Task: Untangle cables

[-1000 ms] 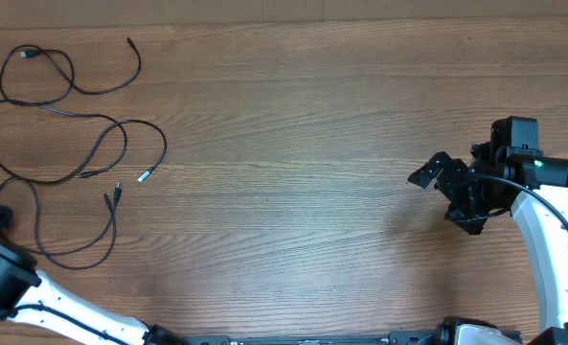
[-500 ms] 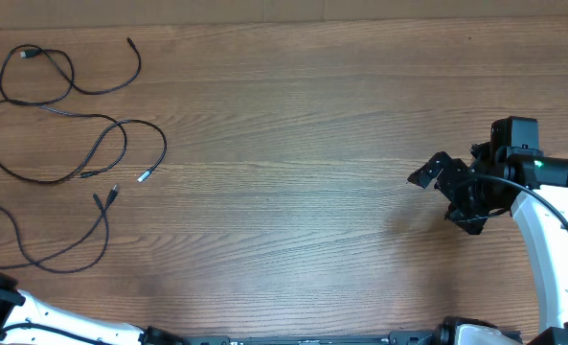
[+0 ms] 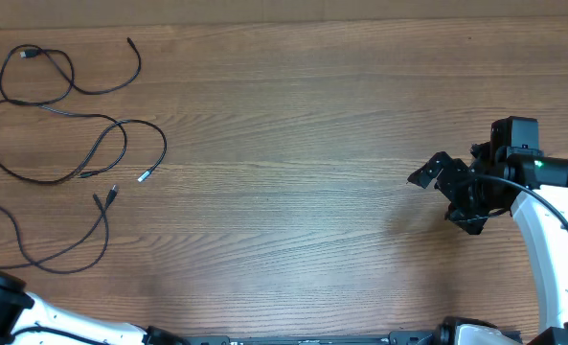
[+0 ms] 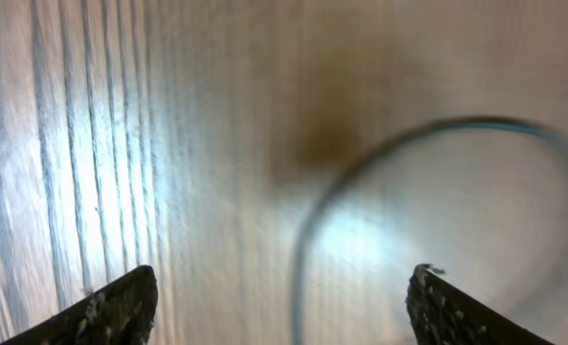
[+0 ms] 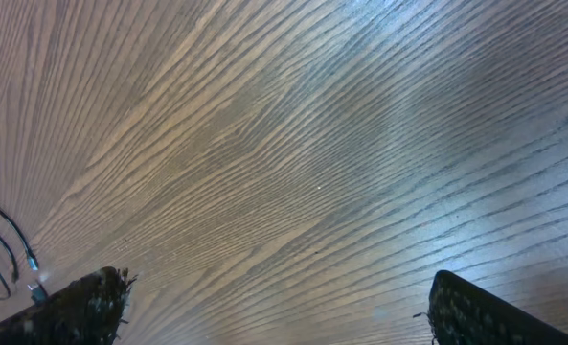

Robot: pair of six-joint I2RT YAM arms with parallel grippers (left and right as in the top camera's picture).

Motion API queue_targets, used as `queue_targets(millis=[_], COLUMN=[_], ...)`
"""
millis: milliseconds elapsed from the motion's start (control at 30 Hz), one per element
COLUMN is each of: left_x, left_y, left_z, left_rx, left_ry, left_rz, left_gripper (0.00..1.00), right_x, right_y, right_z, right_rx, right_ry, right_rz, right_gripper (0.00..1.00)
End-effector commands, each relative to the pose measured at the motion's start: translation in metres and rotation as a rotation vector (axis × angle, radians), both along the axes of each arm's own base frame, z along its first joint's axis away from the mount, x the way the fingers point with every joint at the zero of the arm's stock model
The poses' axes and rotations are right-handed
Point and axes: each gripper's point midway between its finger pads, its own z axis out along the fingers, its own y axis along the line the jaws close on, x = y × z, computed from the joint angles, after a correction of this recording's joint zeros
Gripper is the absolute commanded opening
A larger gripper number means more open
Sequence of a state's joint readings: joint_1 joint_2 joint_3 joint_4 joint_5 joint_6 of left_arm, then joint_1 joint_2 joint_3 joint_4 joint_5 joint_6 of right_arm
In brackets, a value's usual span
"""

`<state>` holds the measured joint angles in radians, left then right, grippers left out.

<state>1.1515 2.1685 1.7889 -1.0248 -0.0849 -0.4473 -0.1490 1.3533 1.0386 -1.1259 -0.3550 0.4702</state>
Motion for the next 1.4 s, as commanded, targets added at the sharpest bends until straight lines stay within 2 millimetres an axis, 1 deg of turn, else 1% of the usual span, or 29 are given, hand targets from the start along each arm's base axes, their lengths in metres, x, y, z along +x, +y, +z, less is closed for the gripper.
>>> queue_targets(millis=[0, 33, 100, 200, 233, 267, 333, 433, 533, 600, 667, 833, 1000, 1167, 1267, 1367], left_x=[0.043, 0.053, 0.07, 0.089, 0.095, 0.099, 0.107, 0.124, 0.133, 0.138, 0.14, 0.138, 0.13, 0.118, 0.116, 0.117], left_y=[-0.016, -0.026, -0.046, -0.076, -0.087, -0.096, -0.115, -0.145, -0.168, -0.176, -0.18, -0.184, -0.202, -0.212, -0.218, -0.229], left_z=[0.052, 0.053, 0.052, 0.04, 0.034, 0.029, 0.016, -0.001, -0.015, -0.025, -0.033, -0.041, -0.053, -0.065, -0.067, -0.066], left_rx=[0.014, -0.023, -0.102, -0.173, -0.189, -0.203, -0.233, -0.267, -0.27, -0.242, -0.193, -0.12, -0.155, -0.192, -0.221, -0.273], left_ry=[-0.235, -0.282, -0.342, -0.331, -0.317, -0.304, -0.27, -0.246, -0.195, -0.144, -0.078, 0.04, 0.074, 0.097, 0.088, 0.057], left_rz=[-0.044, -0.065, -0.108, -0.19, -0.24, -0.274, -0.318, -0.39, -0.453, -0.495, -0.532, -0.58, -0.578, -0.554, -0.56, -0.595], left_gripper=[0.82, 0.82, 0.79, 0.71, 0.65, 0.57, 0.42, 0.28, 0.04, 0.05, 0.04, 0.04, 0.04, 0.05, 0.04, 0.04], right_x=[-0.001, -0.001, -0.001, -0.001, -0.001, -0.001, -0.001, -0.001, -0.001, -0.001, -0.001, -0.001, -0.001, -0.001, -0.001, -0.001], right_y=[-0.001, -0.001, -0.001, -0.001, -0.001, -0.001, -0.001, -0.001, -0.001, -0.001, -0.001, -0.001, -0.001, -0.001, -0.001, -0.001], right_z=[-0.001, -0.001, -0.001, -0.001, -0.001, -0.001, -0.001, -0.001, -0.001, -0.001, -0.001, -0.001, -0.001, -0.001, -0.001, -0.001], right_rx=[-0.004, -0.004, -0.004, -0.004, -0.004, -0.004, -0.004, -0.004, -0.004, -0.004, -0.004, -0.004, -0.004, -0.004, -0.004, -0.004], right_ry=[0.0, -0.001, 0.0, 0.0, -0.001, -0.001, 0.0, 0.0, 0.0, -0.001, -0.001, -0.001, -0.001, -0.001, 0.0, -0.001], right_rz=[0.003, 0.003, 0.003, 0.003, 0.003, 0.003, 0.003, 0.003, 0.003, 0.003, 0.003, 0.003, 0.003, 0.003, 0.003, 0.003], right_gripper=[1.0, 1.0, 1.0, 1.0, 1.0, 1.0, 1.0, 1.0, 1.0, 1.0, 1.0, 1.0, 1.0, 1.0, 1.0, 1.0])
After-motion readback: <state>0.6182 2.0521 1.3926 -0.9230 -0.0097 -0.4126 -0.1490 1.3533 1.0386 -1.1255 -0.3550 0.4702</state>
